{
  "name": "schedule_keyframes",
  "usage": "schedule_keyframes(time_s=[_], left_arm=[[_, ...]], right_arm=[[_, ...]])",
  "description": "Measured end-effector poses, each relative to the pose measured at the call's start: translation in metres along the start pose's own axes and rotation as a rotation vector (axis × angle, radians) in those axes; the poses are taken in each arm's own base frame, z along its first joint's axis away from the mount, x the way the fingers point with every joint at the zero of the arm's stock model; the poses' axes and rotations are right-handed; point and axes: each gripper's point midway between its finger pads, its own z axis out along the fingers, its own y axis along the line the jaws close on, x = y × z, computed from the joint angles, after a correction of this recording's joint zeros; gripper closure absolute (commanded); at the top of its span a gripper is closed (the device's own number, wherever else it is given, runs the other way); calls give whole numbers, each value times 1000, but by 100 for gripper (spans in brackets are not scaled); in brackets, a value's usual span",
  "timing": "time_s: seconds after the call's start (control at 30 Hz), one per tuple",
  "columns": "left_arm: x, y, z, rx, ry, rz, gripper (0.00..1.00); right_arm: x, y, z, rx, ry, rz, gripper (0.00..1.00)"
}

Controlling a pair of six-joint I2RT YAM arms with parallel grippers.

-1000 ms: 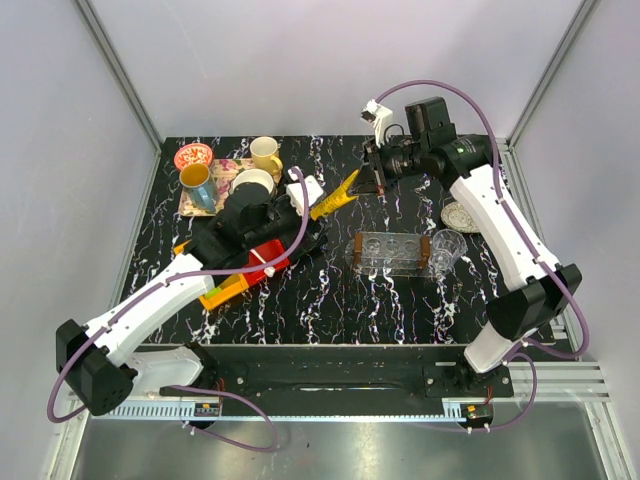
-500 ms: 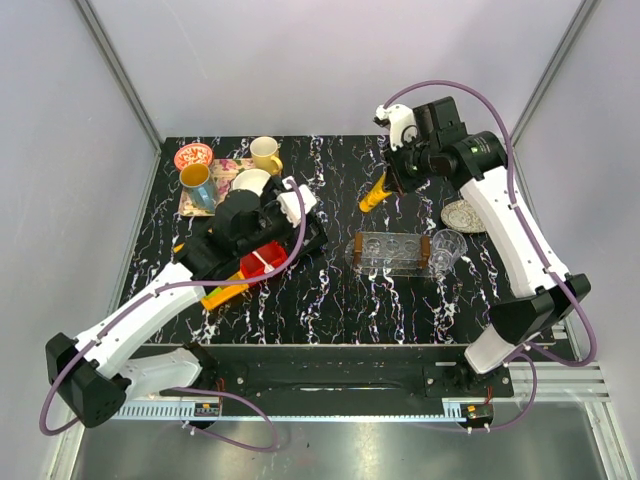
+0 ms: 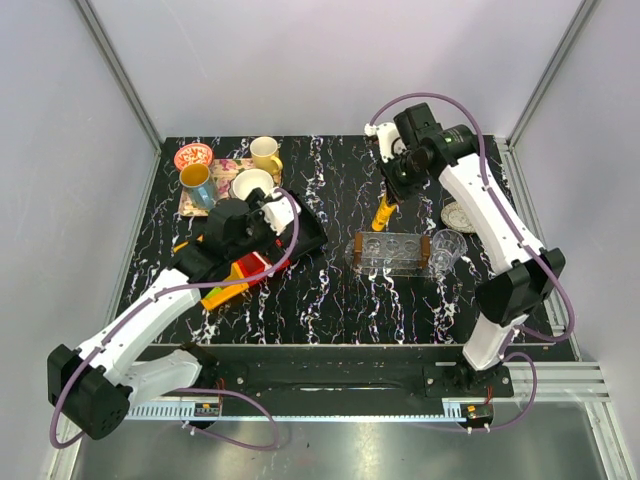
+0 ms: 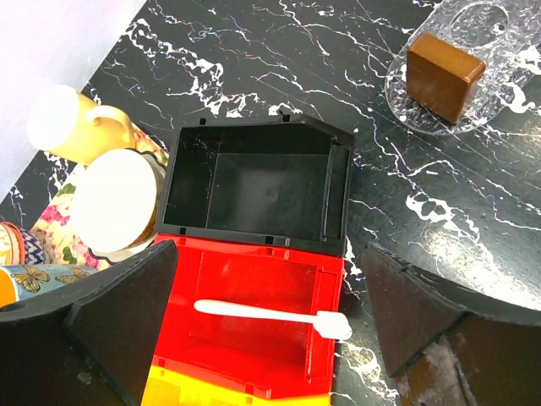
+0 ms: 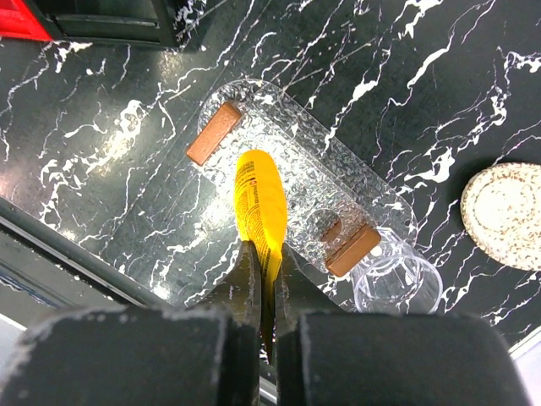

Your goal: Prepare toiletry sets of a toothbrush and toothpaste on the tray

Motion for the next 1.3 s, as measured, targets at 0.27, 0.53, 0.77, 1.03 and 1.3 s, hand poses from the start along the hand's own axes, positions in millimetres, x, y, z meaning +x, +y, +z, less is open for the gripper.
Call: schedule_keyframes(time_s=[0.27,0.53,0.77,1.03,1.3], left_arm=[[3,2,-4,-7,6,-1,5],[4,3,-6,-11,7,-3,5],[4,5,-7,-16,5,-5,5],[5,6,-7,-20,7,-7,5],[5,8,-7,-25,8,-10,5]], right_arm=[[11,-4,22,-1,79,5,100],[21,-4,36,2,129,5,100],[25,6,42,-11,150,-13,100],[30,13,52,-12,167,-25,100],[30,12,56,2,166,-31,100]])
